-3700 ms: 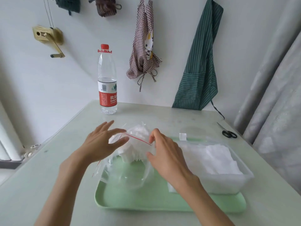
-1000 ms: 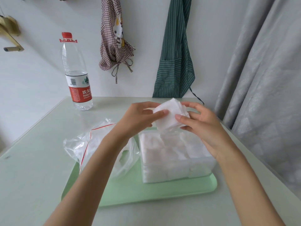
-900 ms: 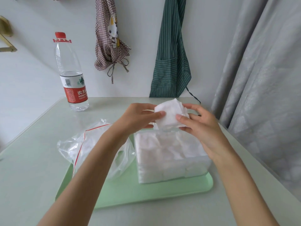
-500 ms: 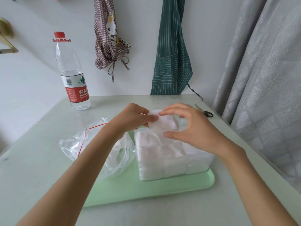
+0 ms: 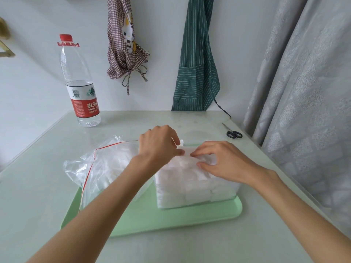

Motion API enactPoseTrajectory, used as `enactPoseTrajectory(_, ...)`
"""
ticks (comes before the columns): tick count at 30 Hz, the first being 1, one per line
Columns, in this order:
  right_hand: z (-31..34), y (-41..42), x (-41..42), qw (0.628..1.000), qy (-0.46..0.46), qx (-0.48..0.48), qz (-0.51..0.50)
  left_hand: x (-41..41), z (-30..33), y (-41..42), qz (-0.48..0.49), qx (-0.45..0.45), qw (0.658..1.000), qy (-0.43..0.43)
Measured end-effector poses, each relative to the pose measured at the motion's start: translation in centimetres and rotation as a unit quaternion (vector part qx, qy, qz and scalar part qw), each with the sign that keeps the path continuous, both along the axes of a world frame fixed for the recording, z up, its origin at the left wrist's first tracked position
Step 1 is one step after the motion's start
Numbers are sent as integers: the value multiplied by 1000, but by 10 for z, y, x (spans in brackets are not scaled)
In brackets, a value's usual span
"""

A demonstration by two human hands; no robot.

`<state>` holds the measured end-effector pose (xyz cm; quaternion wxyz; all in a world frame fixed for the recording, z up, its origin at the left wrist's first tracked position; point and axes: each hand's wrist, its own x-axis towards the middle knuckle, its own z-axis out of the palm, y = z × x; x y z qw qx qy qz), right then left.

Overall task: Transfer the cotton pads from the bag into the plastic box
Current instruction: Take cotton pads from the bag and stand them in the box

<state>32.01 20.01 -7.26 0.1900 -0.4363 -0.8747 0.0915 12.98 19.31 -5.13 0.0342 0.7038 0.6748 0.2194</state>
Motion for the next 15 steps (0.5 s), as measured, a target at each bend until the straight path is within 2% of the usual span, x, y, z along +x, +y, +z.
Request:
enactPoseTrajectory(2, 1, 3, -1, 1000, -13, 0, 3, -7, 1, -4, -57, 18, 998, -3)
enactPoseTrajectory(6, 6, 4, -6, 999, -35, -4, -8, -12, -4, -10, -128, -30, 991, 15)
enactPoseTrajectory(9, 7, 6, -8, 999, -31, -27, -7, -10, -7, -10, -131, -45, 990, 1)
enactPoseTrajectory(15, 5, 20, -3, 989, 16, -144, 6, -7, -9, -5, -130, -31, 989, 60)
